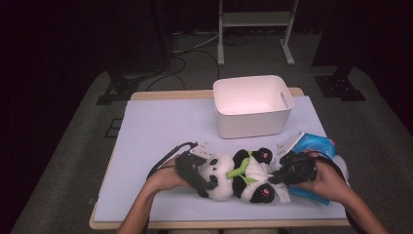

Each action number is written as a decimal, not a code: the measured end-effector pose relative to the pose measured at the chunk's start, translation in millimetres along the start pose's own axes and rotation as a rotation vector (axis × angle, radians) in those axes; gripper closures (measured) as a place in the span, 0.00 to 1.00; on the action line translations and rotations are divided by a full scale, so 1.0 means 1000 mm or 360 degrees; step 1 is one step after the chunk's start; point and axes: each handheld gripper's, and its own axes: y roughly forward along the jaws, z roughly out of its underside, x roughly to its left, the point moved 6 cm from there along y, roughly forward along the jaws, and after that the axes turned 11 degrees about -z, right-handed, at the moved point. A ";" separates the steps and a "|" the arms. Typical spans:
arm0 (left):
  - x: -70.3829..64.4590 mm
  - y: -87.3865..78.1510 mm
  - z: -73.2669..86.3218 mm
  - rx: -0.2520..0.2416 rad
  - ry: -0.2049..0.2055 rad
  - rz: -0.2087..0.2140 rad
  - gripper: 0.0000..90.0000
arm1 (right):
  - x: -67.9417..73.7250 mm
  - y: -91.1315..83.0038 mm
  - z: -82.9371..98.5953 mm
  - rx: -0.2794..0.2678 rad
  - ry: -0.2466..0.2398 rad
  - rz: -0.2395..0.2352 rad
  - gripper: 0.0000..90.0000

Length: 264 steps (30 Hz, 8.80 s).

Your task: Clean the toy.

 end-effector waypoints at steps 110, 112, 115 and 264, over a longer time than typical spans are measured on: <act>0.004 -0.001 -0.004 -0.0105 -0.0075 0.0018 0.08 | 0.022 0.032 -0.100 0.0141 -0.0265 -0.0006 0.94; 0.004 -0.002 -0.004 -0.0107 -0.0076 0.0024 0.08 | 0.021 0.030 -0.098 0.0139 -0.0251 -0.0002 0.94; 0.005 -0.003 -0.003 -0.0114 -0.0088 0.0030 0.08 | 0.017 0.025 -0.094 0.0125 -0.0235 0.0003 0.94; -0.002 -0.002 -0.050 -0.0038 -0.0008 0.0127 0.18 | 0.017 -0.008 -0.069 -0.0039 -0.0205 -0.0105 0.92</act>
